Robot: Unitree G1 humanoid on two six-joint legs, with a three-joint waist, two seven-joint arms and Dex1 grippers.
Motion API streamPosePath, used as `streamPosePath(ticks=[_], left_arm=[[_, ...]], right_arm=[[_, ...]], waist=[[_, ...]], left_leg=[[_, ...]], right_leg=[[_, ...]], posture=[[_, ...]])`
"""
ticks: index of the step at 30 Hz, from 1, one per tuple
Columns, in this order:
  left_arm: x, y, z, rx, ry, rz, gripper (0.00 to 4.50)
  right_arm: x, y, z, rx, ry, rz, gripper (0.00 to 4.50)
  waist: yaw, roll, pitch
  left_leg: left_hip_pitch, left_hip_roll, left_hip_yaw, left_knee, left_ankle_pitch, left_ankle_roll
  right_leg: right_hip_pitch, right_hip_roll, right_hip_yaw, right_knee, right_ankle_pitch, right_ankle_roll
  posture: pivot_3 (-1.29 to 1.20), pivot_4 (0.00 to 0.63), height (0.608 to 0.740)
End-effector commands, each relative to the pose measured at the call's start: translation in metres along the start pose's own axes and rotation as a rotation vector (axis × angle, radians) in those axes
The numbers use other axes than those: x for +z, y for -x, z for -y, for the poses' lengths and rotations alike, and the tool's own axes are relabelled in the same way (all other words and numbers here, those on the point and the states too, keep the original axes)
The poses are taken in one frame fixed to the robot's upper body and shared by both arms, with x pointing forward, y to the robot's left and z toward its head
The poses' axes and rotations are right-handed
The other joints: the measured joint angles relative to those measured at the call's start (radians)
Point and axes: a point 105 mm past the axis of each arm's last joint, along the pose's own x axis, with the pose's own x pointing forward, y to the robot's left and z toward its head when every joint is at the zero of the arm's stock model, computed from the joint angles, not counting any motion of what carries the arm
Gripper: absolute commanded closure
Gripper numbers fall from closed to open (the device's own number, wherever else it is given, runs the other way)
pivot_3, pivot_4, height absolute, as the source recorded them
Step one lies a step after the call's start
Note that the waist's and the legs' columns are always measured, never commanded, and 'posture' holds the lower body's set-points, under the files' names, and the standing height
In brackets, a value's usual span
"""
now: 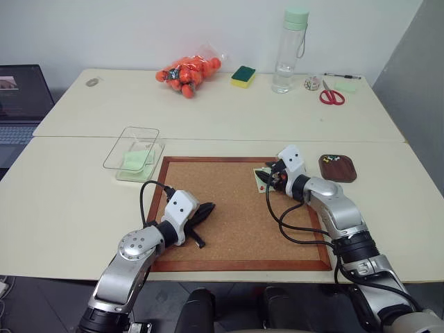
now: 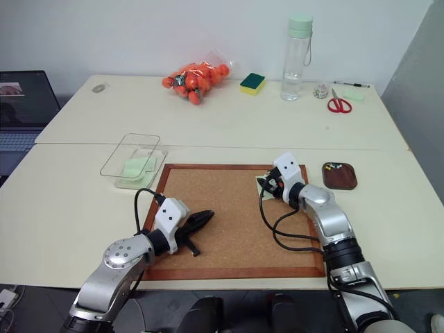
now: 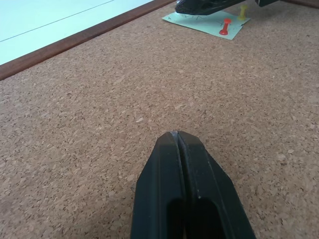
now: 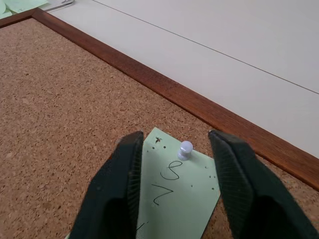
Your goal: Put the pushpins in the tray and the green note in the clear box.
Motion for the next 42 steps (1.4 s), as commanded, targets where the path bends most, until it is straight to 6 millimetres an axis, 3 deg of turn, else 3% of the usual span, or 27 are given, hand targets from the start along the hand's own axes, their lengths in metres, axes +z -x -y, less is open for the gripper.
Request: streamPosePath(ticks=[1,6,19,27,31,36,42], left_arm=[[-0.002,-0.002,0.009,-0.023,0.005,-0.004,4.5],[-0.002,-0.002,0.01,-0.023,0.005,-0.003,4.5],[-0.008,0.0,0.017,-0.054,0.015,-0.032,4.5],[-0.011,0.001,0.021,-0.07,0.019,-0.049,4.5],[-0.012,0.001,0.022,-0.079,0.016,-0.052,4.5],[-0.012,0.003,0.024,-0.103,0.01,-0.053,4.5],[-0.011,0.004,0.022,-0.132,-0.008,-0.059,4.5]], right_arm=[[0.014,-0.002,0.004,-0.013,0.042,0.042,3.4],[0.016,-0.003,0.007,-0.025,0.064,0.045,4.42],[0.05,0.006,-0.005,0.028,0.136,0.192,4.42],[0.058,0.016,-0.007,0.02,0.129,0.242,4.42],[0.067,0.029,0.015,-0.077,0.116,0.276,4.42],[0.061,0.062,0.049,-0.186,0.133,0.26,4.42],[0.019,0.111,0.11,-0.46,0.148,0.072,4.42]], waist=[[0.0,0.0,0.0],[0.0,0.0,0.0],[-0.002,0.001,0.0],[-0.001,0.001,0.0],[-0.001,0.001,0.0],[0.0,0.001,0.0],[0.001,0.001,0.0]], left_leg=[[0.0,0.0,0.0,0.0,0.0,0.0],[0.0,0.0,0.0,0.0,0.0,0.0],[0.0,0.0,0.0,0.0,0.0,0.0],[0.0,0.0,0.0,-0.001,0.0,0.0],[0.0,0.0,0.0,-0.001,0.0,0.0],[0.0,0.0,0.0,-0.001,0.0,0.0],[-0.001,0.0,0.001,-0.002,0.0,0.0]], right_leg=[[0.0,0.0,0.0,0.0,0.0,0.0],[0.0,0.0,0.0,0.0,0.0,0.0],[-0.001,0.0,0.0,0.0,0.0,0.0],[0.0,0.0,0.0,0.0,0.0,0.0],[-0.001,0.0,0.0,0.0,0.0,0.0],[0.0,-0.001,0.0,-0.001,0.0,0.0],[0.0,-0.003,0.0,-0.002,0.0,0.0]], posture=[[0.0,0.15,0.74],[0.0,0.15,0.74],[0.0,0.15,0.74],[0.0,0.15,0.74],[0.0,0.15,0.74],[0.0,0.15,0.74],[0.0,0.15,0.74]])
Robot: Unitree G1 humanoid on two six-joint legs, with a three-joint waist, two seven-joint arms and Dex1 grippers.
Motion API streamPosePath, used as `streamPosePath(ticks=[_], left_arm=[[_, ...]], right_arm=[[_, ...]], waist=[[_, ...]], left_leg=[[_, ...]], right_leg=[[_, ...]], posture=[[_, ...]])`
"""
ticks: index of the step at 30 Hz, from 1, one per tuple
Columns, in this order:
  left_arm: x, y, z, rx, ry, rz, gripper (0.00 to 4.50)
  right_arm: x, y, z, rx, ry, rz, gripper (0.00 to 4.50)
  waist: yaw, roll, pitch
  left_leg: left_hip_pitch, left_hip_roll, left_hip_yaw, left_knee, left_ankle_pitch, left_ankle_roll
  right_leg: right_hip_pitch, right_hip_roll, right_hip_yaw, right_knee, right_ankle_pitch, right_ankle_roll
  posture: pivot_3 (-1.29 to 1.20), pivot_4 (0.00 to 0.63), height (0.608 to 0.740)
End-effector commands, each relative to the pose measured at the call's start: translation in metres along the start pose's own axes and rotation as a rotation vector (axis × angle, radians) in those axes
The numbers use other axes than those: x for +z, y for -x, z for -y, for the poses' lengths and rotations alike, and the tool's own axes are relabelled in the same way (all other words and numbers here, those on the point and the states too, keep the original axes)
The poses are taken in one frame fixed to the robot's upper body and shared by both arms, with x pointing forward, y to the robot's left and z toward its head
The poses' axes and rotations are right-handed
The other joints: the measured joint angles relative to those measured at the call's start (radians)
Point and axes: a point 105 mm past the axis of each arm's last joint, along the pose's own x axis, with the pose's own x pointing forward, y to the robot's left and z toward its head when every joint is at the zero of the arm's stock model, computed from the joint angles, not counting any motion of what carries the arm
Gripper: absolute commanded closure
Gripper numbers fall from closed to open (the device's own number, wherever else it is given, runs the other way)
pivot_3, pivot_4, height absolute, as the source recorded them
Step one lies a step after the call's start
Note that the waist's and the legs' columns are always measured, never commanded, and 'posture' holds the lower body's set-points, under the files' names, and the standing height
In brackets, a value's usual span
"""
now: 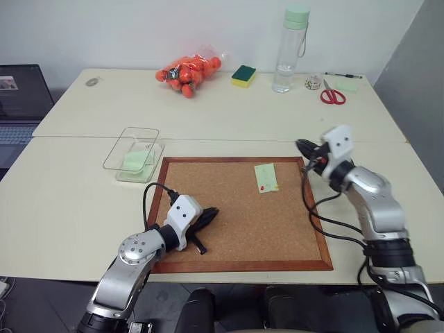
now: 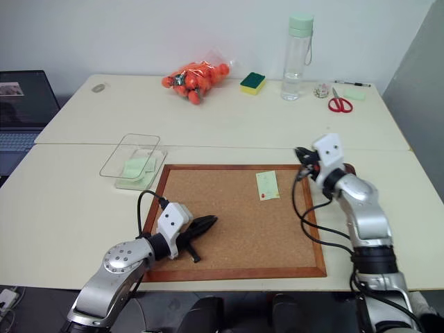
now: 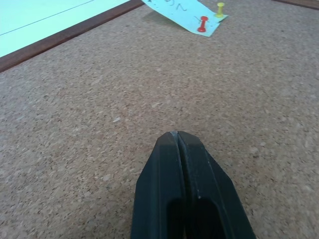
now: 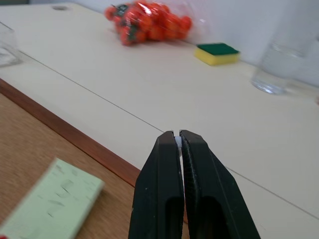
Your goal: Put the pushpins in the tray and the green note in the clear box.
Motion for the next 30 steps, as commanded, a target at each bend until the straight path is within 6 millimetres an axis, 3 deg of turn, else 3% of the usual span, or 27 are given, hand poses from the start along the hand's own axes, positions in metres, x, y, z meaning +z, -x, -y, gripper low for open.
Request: streamPosePath(ticks=[1,5,16,30], left_arm=[[-0.01,0.0,0.009,-0.069,0.01,-0.046,4.5],[-0.009,-0.002,0.009,-0.087,0.0,-0.046,4.5],[-0.009,-0.004,0.008,-0.087,-0.003,-0.048,4.5],[-0.007,-0.004,0.012,-0.098,-0.008,-0.048,4.5]], right_arm=[[-0.009,0.016,0.038,-0.154,0.03,-0.055,4.42],[-0.022,0.02,0.054,-0.222,-0.055,-0.105,4.42],[-0.031,0.02,0.048,-0.176,-0.083,-0.161,4.42],[-0.028,0.024,0.051,-0.185,-0.072,-0.158,1.58]], waist=[[-0.001,0.0,0.0],[-0.005,0.002,-0.001],[-0.002,0.002,-0.001],[-0.002,0.003,-0.001]], left_leg=[[0.0,0.0,0.0,0.0,0.0,0.0],[0.001,0.0,0.002,0.0,0.0,0.0],[0.0,0.0,0.001,0.0,0.0,0.001],[0.0,0.0,0.001,0.0,0.0,0.001]], right_leg=[[0.0,0.0,0.0,0.0,0.0,0.0],[0.0,0.001,0.001,0.0,0.0,0.0],[0.0,0.002,0.001,0.0,0.0,0.0],[0.0,0.002,0.001,0.0,0.0,0.0]], posture=[[0.0,0.15,0.74],[0.0,0.15,0.74],[0.0,0.15,0.74],[0.0,0.15,0.74]])
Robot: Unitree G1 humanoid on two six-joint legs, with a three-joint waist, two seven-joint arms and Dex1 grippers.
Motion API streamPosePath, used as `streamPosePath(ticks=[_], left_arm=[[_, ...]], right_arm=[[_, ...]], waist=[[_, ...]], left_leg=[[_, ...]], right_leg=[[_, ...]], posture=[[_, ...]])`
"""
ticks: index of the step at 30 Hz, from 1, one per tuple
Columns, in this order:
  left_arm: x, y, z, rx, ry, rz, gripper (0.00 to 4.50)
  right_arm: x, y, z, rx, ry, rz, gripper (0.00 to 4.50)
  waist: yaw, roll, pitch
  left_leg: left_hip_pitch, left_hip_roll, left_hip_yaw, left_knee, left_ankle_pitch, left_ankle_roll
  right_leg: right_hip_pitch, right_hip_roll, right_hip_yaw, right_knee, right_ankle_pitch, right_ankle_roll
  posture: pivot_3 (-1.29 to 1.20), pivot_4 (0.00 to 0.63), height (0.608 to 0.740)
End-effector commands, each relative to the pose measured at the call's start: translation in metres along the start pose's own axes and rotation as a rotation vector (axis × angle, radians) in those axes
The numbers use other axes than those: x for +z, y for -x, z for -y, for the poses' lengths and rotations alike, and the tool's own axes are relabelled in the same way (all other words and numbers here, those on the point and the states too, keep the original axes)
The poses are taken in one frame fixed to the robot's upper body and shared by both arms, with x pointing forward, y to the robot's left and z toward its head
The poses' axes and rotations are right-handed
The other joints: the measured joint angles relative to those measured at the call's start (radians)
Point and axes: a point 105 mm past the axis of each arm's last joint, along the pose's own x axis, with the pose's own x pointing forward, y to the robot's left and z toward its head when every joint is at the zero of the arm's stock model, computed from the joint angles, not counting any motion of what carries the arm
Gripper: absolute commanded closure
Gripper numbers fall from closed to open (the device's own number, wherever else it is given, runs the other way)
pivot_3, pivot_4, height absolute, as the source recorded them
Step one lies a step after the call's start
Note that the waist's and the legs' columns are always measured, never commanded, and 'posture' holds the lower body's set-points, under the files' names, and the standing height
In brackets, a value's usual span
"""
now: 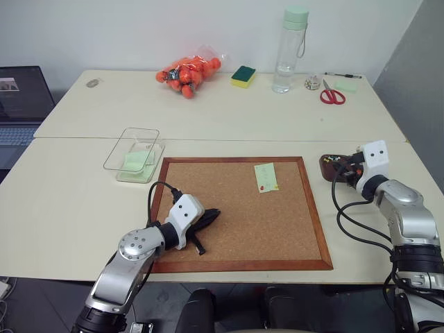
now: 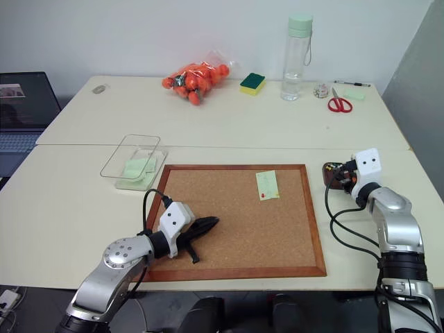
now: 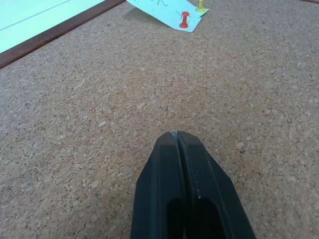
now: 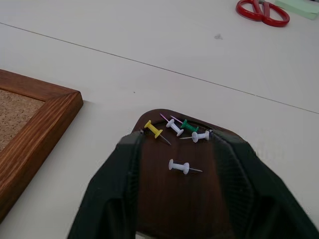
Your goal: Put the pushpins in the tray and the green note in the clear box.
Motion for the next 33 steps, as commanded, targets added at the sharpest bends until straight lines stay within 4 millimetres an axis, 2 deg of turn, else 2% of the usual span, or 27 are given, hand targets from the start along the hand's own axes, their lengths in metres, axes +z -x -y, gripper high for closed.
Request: streamPosePath(ticks=[1,3,7,11,15,19,23,29,30,32,33], left_arm=[[-0.007,-0.003,0.011,-0.044,0.018,-0.029,4.5],[-0.007,-0.003,0.011,-0.044,0.019,-0.028,4.5],[-0.008,-0.002,0.011,-0.046,0.019,-0.031,4.5],[-0.008,-0.004,0.011,-0.052,0.017,-0.03,4.5],[-0.007,-0.006,0.012,-0.053,0.017,-0.026,4.5],[-0.007,-0.007,0.013,-0.053,0.017,-0.026,4.5],[-0.007,-0.006,0.011,-0.044,0.017,-0.026,4.5],[-0.008,-0.005,0.011,-0.038,0.015,-0.027,4.5],[-0.008,-0.005,0.01,-0.036,0.014,-0.027,4.5],[-0.008,-0.004,0.01,-0.033,0.013,-0.026,4.5],[-0.008,-0.004,0.01,-0.032,0.013,-0.027,4.5]], right_arm=[[0.02,0.006,0.005,-0.008,0.021,0.073,1.32],[0.031,0.012,-0.01,0.083,0.005,0.137,0.88],[0.042,0.031,-0.057,0.349,-0.016,0.197,0.12],[0.037,0.043,-0.11,0.561,0.073,0.186,0.04],[0.034,0.035,-0.132,0.592,0.102,0.213,0.04],[0.021,0.025,-0.145,0.621,0.107,0.187,0.04],[0.017,0.015,-0.144,0.612,0.109,0.182,0.04],[0.01,0.01,-0.151,0.647,0.14,0.177,0.04],[0.008,0.009,-0.151,0.647,0.138,0.174,0.4],[0.006,0.006,-0.15,0.641,0.138,0.168,0.63],[0.005,0.005,-0.15,0.638,0.138,0.168,0.93]], waist=[[0.0,0.0,0.0],[0.0,0.0,0.0],[0.001,0.0,0.0],[0.001,0.0,0.0],[0.0,0.0,0.0],[0.002,0.0,0.0],[0.003,0.0,0.0],[0.003,0.0,0.0],[0.003,0.0,0.0],[0.003,0.0,0.0],[0.003,0.0,0.0]], left_leg=[[0.0,0.0,0.0,0.0,0.0,0.0],[0.0,0.0,0.0,0.0,0.0,0.0],[0.0,0.0,-0.001,0.0,0.0,0.0],[0.0,0.0,-0.001,0.0,0.0,0.0],[0.0,0.0,-0.001,0.001,0.0,0.0],[0.0,0.0,-0.001,0.001,0.0,0.0],[0.0,0.0,-0.001,0.0,0.0,0.001],[0.0,0.0,-0.001,0.0,0.0,0.001],[0.0,0.0,-0.001,0.0,0.0,0.001],[0.0,0.0,-0.001,0.0,0.0,0.001],[0.0,0.0,-0.001,0.0,0.0,0.001]], right_leg=[[0.0,0.0,0.0,0.0,0.0,0.0],[0.0,0.0,0.0,0.0,0.0,0.0],[0.0,0.0,-0.001,0.0,0.0,0.0],[0.001,0.0,-0.001,-0.001,0.0,0.0],[0.001,0.0,-0.001,-0.001,-0.002,0.005],[0.001,0.0,-0.001,-0.003,-0.001,0.007],[0.002,0.0,-0.001,-0.005,0.0,0.006],[0.002,-0.001,-0.001,-0.005,0.002,0.003],[0.002,-0.001,-0.001,-0.005,0.002,0.003],[0.002,-0.001,-0.001,-0.005,0.002,0.003],[0.002,-0.001,-0.001,-0.005,0.002,0.003]], posture=[[0.0,0.15,0.74],[0.0,0.15,0.74],[0.0,0.15,0.74],[0.0,0.15,0.74],[0.0,0.15,0.74],[0.0,0.15,0.74],[0.0,0.15,0.74],[0.0,0.15,0.74],[0.0,0.15,0.74],[0.0,0.15,0.74],[0.0,0.15,0.74]])
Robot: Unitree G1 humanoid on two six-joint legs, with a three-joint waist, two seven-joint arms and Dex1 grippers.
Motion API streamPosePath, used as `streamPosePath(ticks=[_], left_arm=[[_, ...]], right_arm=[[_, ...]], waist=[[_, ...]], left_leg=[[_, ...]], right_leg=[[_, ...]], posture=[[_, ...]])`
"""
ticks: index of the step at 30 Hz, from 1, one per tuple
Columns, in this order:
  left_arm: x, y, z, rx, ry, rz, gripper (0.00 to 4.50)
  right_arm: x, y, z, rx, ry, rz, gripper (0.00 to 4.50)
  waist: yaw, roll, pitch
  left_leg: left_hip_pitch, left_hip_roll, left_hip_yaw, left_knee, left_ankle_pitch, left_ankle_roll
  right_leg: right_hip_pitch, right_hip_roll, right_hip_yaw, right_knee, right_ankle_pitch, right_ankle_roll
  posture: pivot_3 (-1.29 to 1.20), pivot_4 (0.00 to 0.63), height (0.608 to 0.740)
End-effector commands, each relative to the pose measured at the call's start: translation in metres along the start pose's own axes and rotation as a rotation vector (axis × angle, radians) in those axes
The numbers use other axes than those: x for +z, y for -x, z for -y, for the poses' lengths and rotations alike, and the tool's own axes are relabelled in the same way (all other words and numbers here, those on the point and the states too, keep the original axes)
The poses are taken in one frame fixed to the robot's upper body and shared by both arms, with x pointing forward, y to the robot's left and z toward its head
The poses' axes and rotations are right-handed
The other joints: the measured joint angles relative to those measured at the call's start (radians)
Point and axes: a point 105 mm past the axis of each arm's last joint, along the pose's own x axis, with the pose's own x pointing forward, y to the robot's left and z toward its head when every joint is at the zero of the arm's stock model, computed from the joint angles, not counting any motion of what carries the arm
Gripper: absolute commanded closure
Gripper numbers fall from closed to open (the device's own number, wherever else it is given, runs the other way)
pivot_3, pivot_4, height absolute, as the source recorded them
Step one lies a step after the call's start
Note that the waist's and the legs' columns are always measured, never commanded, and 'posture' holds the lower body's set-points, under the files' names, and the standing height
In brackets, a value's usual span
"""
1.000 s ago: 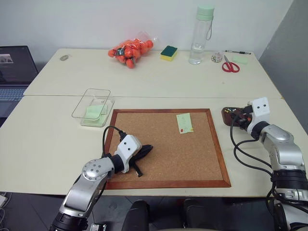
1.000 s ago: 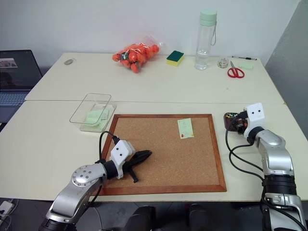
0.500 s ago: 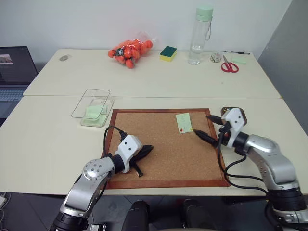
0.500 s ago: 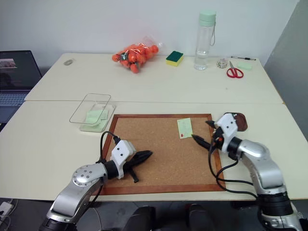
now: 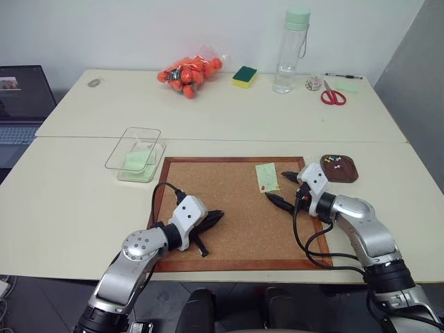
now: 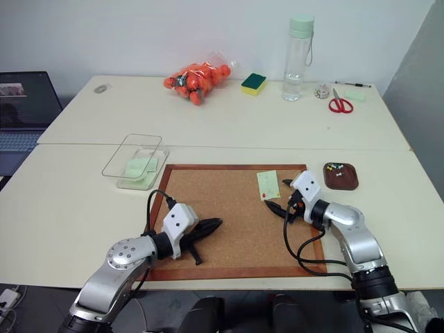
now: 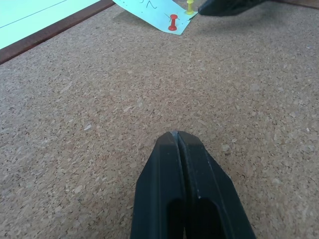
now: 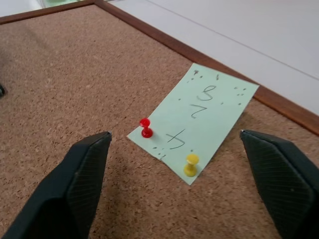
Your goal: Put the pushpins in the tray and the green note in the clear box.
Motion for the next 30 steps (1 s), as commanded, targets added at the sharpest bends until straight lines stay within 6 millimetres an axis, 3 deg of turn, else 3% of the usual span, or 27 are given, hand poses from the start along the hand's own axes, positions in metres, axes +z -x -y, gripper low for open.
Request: streamPosePath(ticks=[1,6,18,23,30], left_arm=[[-0.008,-0.001,0.006,-0.016,0.016,-0.032,4.5],[-0.009,0.0,0.005,-0.013,0.016,-0.034,4.5],[-0.009,0.0,0.005,-0.014,0.015,-0.033,4.5],[-0.01,0.0,0.006,-0.015,0.015,-0.033,4.5],[-0.011,-0.001,0.008,-0.019,0.017,-0.034,4.5]], right_arm=[[0.009,-0.003,0.004,-0.002,0.041,0.034,1.07],[0.006,-0.003,0.008,-0.016,0.04,0.03,2.23],[0.008,-0.001,0.016,-0.024,0.043,0.037,4.46],[0.012,0.0,0.017,-0.017,0.046,0.052,4.49],[0.044,0.002,0.012,0.005,0.028,0.196,4.49]], waist=[[0.0,0.0,0.0],[0.0,0.0,0.0],[-0.001,0.0,0.0],[-0.001,0.0,0.0],[-0.001,0.0,0.0]], left_leg=[[0.0,0.0,0.0,0.0,0.0,0.0],[0.0,0.0,0.0,0.0,0.0,0.0],[0.0,0.0,0.0,0.0,0.0,0.0],[0.0,0.0,0.0,0.0,0.0,0.0],[0.0,0.0,0.0,0.0,0.0,0.0]], right_leg=[[0.0,0.0,0.0,0.0,0.0,0.0],[0.0,0.0,0.0,0.0,0.0,0.0],[0.0,0.0,0.0,0.0,0.0,0.0],[0.0,0.0,0.0,0.0,0.0,0.0],[0.0,0.0,0.0,0.0,0.0,0.0]], posture=[[0.0,0.15,0.74],[0.0,0.15,0.74],[0.0,0.15,0.74],[0.0,0.15,0.74],[0.0,0.15,0.74]])
